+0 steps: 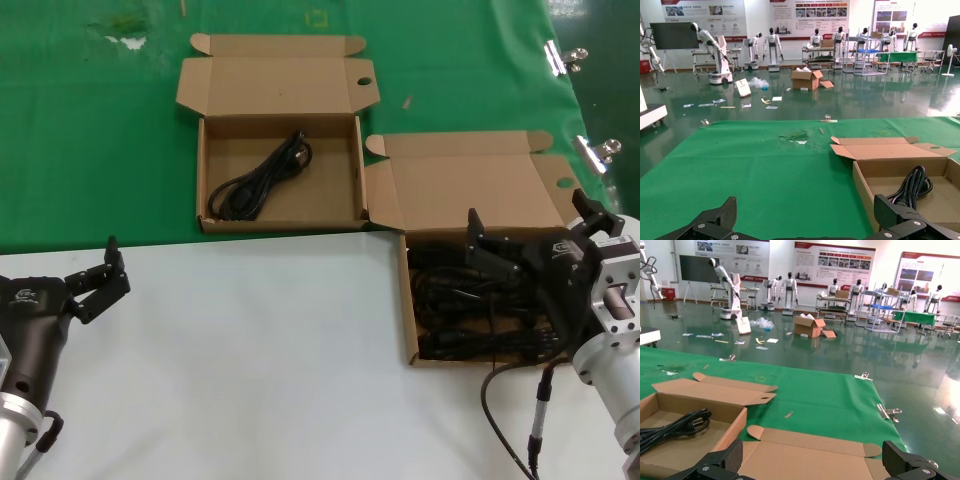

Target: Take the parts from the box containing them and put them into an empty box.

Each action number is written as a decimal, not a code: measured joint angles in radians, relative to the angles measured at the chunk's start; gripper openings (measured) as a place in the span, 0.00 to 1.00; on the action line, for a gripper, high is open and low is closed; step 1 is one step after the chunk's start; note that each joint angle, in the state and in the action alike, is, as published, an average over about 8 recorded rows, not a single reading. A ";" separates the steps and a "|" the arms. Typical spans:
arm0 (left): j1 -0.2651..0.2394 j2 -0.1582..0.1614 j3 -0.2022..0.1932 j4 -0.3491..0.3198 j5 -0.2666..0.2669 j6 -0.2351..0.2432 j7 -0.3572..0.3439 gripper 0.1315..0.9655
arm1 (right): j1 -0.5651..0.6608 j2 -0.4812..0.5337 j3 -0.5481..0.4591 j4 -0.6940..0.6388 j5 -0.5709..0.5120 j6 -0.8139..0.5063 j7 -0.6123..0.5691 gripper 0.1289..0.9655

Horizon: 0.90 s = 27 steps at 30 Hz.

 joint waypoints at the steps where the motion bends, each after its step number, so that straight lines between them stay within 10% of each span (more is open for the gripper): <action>1: 0.000 0.000 0.000 0.000 0.000 0.000 0.000 1.00 | 0.000 0.000 0.000 0.000 0.000 0.000 0.000 1.00; 27: 0.000 0.000 0.000 0.000 0.000 0.000 0.000 1.00 | 0.000 0.000 0.000 0.000 0.000 0.000 0.000 1.00</action>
